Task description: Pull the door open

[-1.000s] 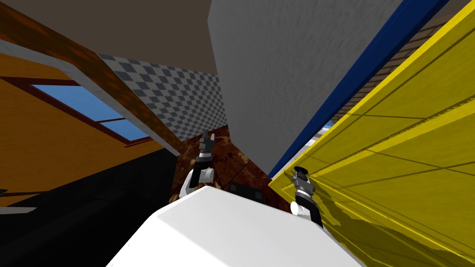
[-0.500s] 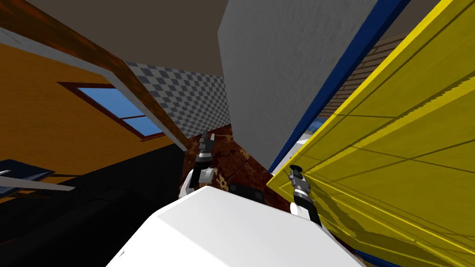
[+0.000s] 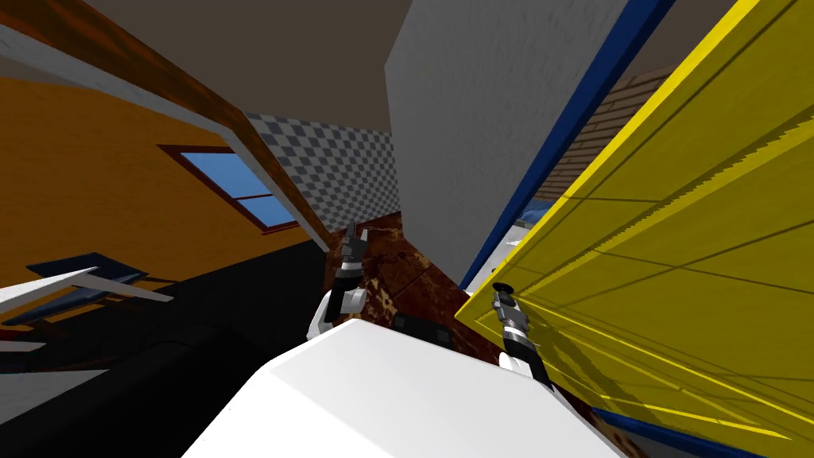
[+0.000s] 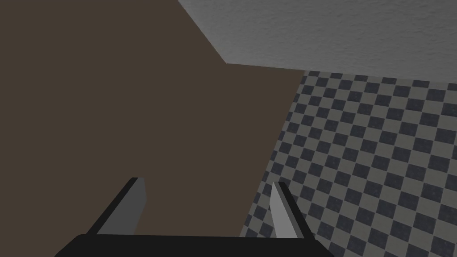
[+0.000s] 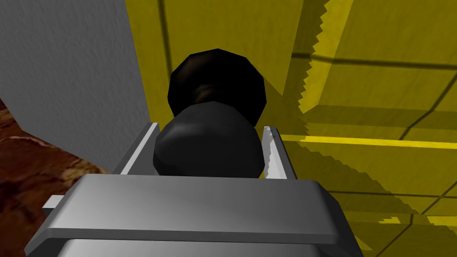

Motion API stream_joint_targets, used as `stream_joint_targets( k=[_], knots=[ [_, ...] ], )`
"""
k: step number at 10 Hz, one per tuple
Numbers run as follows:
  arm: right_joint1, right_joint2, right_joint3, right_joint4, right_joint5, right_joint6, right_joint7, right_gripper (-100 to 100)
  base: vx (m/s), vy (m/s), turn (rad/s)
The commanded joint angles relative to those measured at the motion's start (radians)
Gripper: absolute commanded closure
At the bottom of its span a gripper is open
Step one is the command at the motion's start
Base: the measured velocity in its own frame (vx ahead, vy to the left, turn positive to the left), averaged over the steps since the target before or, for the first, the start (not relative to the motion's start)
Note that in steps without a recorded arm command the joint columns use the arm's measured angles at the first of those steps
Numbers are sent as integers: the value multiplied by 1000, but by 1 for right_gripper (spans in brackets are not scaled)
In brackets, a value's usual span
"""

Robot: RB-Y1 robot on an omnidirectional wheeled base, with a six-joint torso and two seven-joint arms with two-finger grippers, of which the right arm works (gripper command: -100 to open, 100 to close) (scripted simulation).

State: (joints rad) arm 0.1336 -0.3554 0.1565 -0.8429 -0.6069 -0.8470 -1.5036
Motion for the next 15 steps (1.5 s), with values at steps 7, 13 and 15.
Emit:
stream_joint_targets(
  k=[7, 13, 15],
  knots=[
    [56, -68, 97, -21, 47, -55, -98, 100, -237, -25, 110],
    [93, -126, 156, -19, 77, -124, -170, 100, -226, -37, 120],
    [97, -130, 160, -24, 79, -121, -170, 100, -145, -11, 62]
  ],
)
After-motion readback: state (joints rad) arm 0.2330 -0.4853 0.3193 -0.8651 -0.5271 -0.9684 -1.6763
